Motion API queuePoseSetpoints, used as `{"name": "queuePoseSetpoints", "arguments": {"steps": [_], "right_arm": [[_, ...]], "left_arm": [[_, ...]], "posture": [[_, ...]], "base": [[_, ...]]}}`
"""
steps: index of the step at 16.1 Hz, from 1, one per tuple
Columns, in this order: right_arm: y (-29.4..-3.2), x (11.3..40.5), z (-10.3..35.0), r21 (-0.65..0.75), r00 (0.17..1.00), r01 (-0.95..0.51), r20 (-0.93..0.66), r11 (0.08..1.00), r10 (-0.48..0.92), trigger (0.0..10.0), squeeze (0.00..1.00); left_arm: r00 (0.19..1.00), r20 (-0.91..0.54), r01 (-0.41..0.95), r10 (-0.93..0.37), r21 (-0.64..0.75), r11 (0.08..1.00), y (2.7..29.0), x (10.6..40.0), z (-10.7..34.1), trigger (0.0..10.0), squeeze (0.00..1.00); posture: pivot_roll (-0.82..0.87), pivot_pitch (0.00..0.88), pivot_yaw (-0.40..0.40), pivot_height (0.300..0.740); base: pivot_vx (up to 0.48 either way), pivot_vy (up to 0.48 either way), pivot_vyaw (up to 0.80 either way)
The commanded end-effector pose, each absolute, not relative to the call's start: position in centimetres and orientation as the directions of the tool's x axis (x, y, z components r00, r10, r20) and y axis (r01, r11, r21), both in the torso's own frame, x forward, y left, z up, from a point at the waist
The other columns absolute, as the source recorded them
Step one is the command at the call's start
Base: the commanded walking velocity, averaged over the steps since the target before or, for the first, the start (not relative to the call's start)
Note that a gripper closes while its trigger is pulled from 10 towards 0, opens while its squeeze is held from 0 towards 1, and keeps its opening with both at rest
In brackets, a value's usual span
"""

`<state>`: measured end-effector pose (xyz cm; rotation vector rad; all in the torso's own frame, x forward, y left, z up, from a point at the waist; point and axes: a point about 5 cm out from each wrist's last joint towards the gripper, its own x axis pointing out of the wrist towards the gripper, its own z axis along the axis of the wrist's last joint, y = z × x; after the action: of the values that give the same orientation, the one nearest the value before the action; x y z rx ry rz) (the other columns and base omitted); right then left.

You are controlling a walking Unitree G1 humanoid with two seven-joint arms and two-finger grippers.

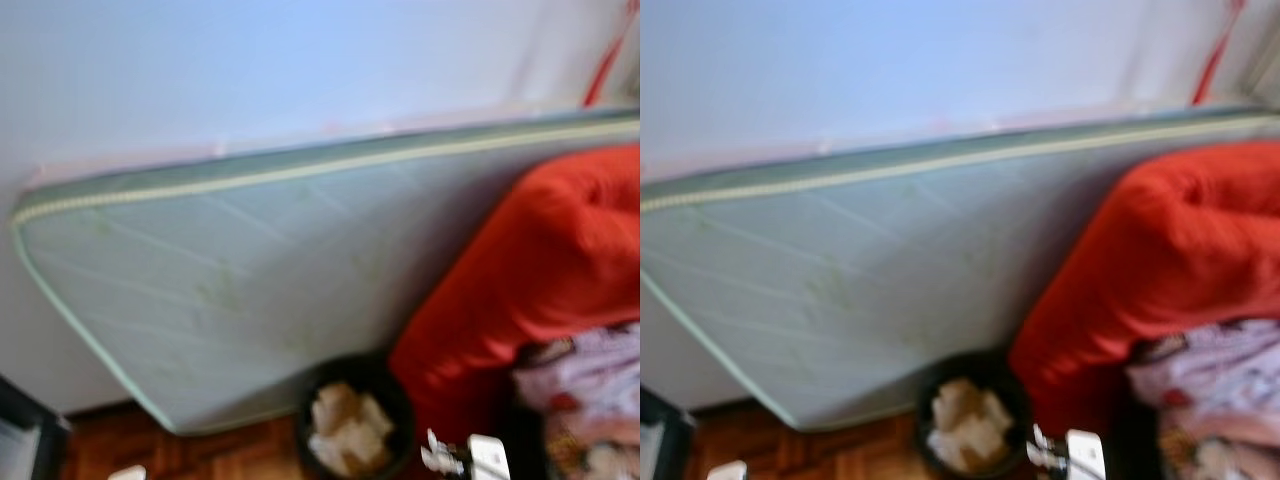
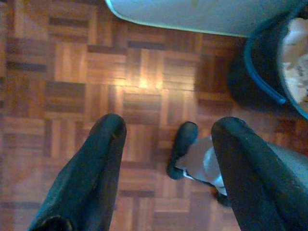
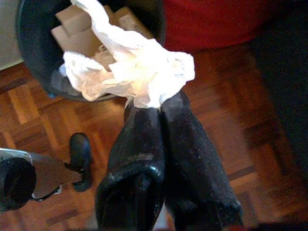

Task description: Clean up the room

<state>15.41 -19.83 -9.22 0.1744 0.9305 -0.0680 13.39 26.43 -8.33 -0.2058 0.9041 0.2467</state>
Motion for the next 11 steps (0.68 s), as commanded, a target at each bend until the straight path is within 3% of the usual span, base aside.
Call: {"name": "queuePoseSetpoints", "arguments": {"steps": [1,8,10,11], "right_arm": [[-20.53,14.11,-9.63,0.102,0.561,0.154,-0.828,0.983,-0.002,10.0,0.00],[-20.51,14.10,-9.60,0.118,0.575,0.165,-0.818,0.979,0.002,10.0,0.00],[-20.45,14.20,-9.56,0.102,0.568,0.104,-0.823,0.989,0.025,10.0,0.00],[-20.41,14.26,-9.53,0.102,0.570,0.087,-0.821,0.991,0.034,10.0,0.00]], "left_arm": [[0.591,-0.800,-0.288,0.107,-0.085,0.954,25.86,13.28,-8.55,10.0,0.00],[0.591,-0.800,-0.282,0.100,-0.089,0.955,25.77,13.21,-8.59,10.0,0.00],[0.593,-0.799,-0.280,0.098,-0.091,0.956,25.77,13.23,-8.58,10.0,0.00],[0.592,-0.800,-0.277,0.098,-0.088,0.957,25.79,13.22,-8.58,10.0,0.00]], "posture": [[0.12,0.053,-0.021,0.740],[0.12,0.039,-0.021,0.740],[0.12,0.026,-0.017,0.740],[0.12,0.023,-0.017,0.740]], "base": [[0.000,0.000,0.00],[0.000,0.000,0.00],[0.122,0.000,0.00],[0.255,0.000,0.80]]}}
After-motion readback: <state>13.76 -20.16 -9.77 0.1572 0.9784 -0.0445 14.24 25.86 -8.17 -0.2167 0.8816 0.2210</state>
